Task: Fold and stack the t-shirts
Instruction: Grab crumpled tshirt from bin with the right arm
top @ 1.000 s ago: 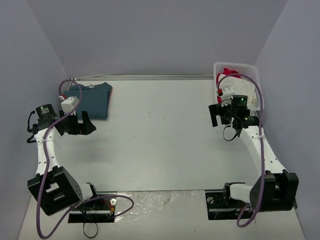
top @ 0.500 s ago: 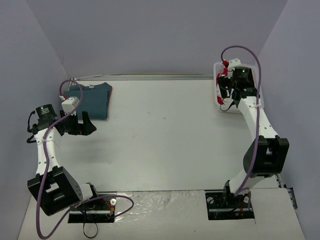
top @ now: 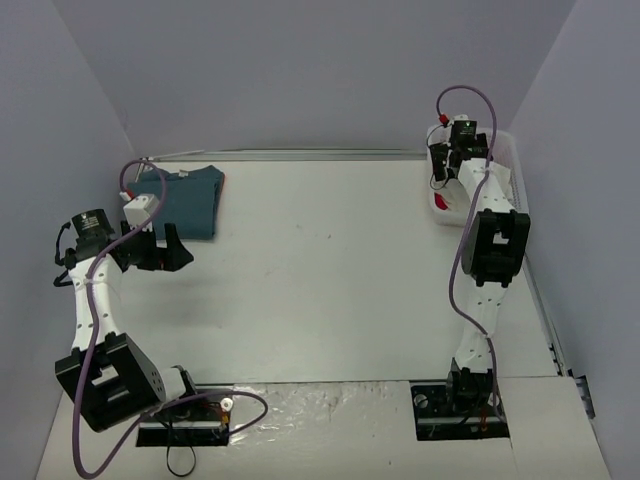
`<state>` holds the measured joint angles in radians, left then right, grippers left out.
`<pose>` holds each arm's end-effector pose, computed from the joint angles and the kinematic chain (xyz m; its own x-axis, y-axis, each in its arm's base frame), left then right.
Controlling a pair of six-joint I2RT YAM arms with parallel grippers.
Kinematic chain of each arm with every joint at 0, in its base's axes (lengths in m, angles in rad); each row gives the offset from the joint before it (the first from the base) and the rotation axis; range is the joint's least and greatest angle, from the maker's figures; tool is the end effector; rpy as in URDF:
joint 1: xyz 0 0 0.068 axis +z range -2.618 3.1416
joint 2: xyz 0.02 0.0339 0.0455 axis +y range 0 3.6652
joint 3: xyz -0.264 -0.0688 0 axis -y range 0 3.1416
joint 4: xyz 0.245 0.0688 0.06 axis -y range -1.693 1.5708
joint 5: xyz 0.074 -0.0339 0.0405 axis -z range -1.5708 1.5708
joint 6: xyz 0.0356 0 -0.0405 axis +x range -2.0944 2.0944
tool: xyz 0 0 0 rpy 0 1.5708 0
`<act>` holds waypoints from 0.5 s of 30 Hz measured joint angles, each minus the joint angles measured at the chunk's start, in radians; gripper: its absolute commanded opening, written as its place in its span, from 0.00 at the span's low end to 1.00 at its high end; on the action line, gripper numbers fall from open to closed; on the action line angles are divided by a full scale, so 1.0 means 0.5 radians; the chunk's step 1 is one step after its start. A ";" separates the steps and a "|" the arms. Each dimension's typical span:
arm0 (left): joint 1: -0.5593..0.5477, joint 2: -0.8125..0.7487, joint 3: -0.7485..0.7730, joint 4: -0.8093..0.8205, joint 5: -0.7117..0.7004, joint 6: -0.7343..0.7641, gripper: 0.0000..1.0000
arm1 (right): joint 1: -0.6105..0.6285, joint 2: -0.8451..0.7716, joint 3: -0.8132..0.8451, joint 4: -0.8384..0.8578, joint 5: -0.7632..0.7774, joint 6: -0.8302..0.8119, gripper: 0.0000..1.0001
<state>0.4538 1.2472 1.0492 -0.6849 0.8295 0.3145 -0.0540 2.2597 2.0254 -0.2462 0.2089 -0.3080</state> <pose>0.2365 0.0861 0.2987 -0.6217 -0.0708 -0.7800 0.3336 0.8771 -0.3455 0.5354 -0.0363 0.2685 -0.5115 -0.2693 -0.8160 0.0854 0.9290 -0.3602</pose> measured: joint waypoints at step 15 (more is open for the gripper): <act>0.000 0.014 0.000 0.000 0.000 0.000 0.94 | -0.080 0.216 -0.016 -0.100 -0.198 0.044 0.00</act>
<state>0.4538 1.2545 1.0492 -0.6849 0.8295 0.3145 -0.0940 2.3676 2.0174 -0.2962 0.1101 -0.2859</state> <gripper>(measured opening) 0.945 0.133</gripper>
